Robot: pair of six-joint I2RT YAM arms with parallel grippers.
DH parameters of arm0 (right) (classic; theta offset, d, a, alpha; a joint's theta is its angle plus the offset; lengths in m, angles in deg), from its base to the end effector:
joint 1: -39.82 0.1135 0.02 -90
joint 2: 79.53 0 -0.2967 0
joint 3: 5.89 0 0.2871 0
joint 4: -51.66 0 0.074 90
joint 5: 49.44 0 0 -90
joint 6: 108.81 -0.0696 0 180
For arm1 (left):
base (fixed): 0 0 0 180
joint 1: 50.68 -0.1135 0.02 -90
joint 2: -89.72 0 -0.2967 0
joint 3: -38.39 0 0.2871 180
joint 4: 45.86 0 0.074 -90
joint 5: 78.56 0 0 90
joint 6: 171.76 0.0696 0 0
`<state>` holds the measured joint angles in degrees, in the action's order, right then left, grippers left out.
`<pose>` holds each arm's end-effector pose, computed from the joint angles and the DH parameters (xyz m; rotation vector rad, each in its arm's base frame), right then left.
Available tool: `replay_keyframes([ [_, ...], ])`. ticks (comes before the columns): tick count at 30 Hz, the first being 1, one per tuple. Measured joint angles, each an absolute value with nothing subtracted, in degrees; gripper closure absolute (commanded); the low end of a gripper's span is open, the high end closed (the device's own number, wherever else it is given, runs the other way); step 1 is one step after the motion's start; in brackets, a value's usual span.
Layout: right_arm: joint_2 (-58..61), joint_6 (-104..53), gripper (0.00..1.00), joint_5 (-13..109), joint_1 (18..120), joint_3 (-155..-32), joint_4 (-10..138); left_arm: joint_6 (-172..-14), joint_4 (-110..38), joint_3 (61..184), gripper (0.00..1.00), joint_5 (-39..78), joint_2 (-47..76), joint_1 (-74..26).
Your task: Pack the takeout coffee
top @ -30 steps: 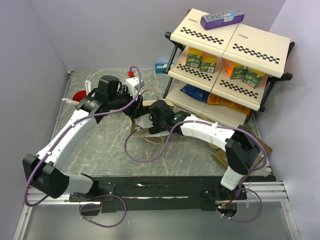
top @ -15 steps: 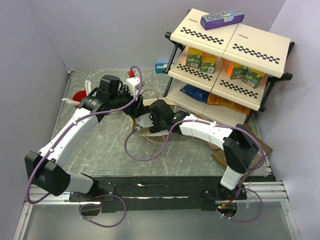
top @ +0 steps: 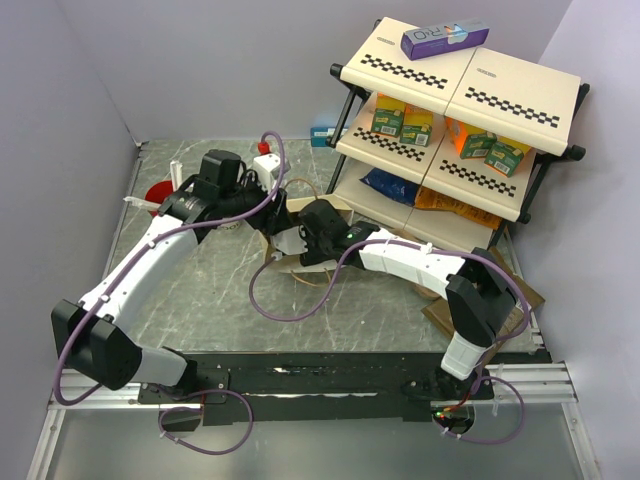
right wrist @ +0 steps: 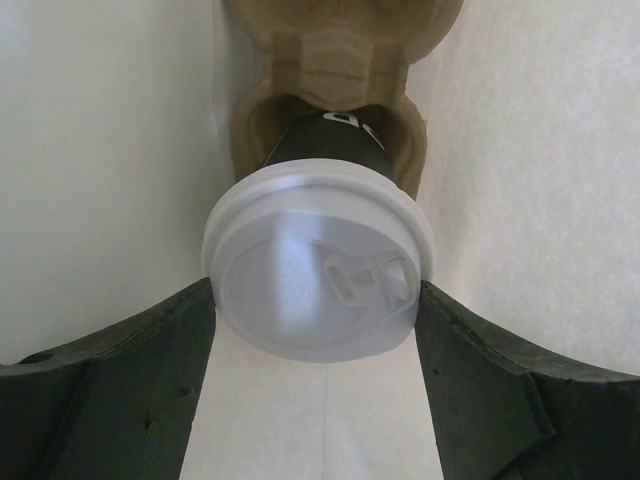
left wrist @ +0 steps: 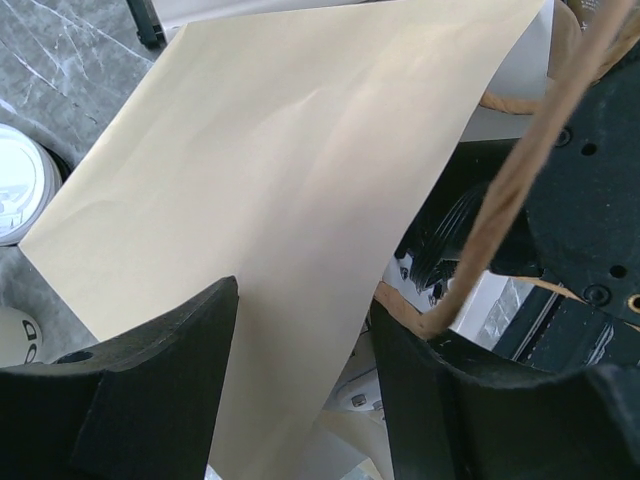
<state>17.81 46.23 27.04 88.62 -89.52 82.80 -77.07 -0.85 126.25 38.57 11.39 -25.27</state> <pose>0.3003 0.3183 0.2398 -1.9152 1.3865 -0.4158 0.3060 -0.1805 0.3727 0.8299 2.0400 -0.7212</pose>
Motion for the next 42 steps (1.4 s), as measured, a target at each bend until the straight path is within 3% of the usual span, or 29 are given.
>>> replay_keyframes([
  [7, 17.7, 45.9, 0.27, 26.6, 88.4, -89.7, 83.7, -77.9, -1.5, 126.2, 0.39, 39.3, 10.9, -25.5],
  [12, 17.7, 45.1, 0.31, 26.4, 88.3, -90.3, 85.0, -78.2, -2.1, 126.4, 0.4, 40.2, 10.3, -25.8],
  [15, 17.7, 44.4, 0.41, 26.4, 88.2, -91.1, 86.4, -78.2, -2.7, 126.4, 0.4, 40.5, 10.3, -25.8],
  [18, 17.7, 43.9, 0.43, 26.5, 88.2, -91.6, 87.6, -78.2, -2.9, 126.5, 0.4, 40.6, 10.3, -25.8],
  [28, 17.7, 42.8, 0.23, 26.9, 88.2, -93.1, 90.9, -78.2, -3.1, 126.7, 0.4, 40.7, 9.9, -26.1],
  [38, 17.4, 42.3, 0.23, 27.9, 88.2, -93.9, 93.0, -78.2, -3.3, 126.7, 0.42, 41.0, 9.4, -26.3],
  [42, 17.3, 42.1, 0.33, 28.3, 88.2, -94.6, 94.6, -78.2, -3.4, 126.7, 0.43, 41.2, 9.4, -26.3],
])
